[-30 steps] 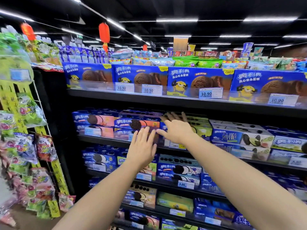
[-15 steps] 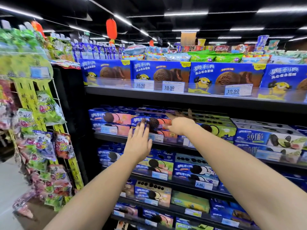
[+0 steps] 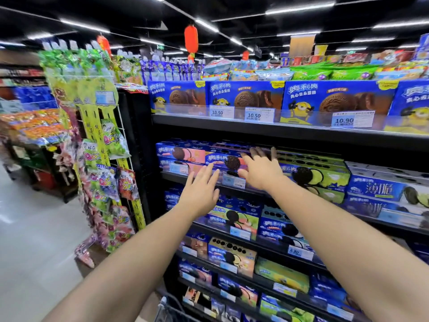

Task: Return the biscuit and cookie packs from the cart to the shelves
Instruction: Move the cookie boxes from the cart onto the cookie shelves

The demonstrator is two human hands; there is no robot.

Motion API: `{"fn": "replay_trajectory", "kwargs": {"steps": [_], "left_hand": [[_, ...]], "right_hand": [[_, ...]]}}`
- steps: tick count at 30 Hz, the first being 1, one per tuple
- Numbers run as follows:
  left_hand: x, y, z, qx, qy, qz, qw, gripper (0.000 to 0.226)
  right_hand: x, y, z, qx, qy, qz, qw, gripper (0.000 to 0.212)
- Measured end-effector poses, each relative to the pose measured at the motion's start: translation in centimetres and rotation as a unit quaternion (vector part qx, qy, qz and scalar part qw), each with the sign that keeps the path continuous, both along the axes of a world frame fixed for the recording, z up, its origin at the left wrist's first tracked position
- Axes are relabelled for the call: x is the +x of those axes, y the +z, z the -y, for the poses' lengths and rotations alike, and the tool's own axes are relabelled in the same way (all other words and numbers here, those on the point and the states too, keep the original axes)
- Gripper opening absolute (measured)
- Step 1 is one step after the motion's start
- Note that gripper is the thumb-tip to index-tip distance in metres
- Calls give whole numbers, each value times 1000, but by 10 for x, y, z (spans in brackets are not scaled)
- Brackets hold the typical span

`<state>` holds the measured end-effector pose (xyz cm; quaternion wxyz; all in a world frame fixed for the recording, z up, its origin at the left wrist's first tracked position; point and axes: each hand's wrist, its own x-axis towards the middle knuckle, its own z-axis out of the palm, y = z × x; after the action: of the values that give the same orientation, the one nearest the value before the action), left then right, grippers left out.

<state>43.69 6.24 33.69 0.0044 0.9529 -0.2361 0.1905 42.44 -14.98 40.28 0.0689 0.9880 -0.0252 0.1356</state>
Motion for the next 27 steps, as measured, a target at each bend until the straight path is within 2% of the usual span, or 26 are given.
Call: {"fn": "replay_trajectory", "kwargs": {"steps": [8, 15, 27], "left_hand": [[-63, 11, -53, 23, 42, -6, 999, 54], [-75, 24, -82, 0, 68, 16, 998, 53], [1, 9, -149, -42, -1, 4, 999, 49]], "right_hand": [[-40, -4, -41, 17, 87, -4, 996, 62], [-52, 1, -77, 33, 127, -3, 991, 62], [-19, -11, -138, 55, 38, -12, 998, 63]]}}
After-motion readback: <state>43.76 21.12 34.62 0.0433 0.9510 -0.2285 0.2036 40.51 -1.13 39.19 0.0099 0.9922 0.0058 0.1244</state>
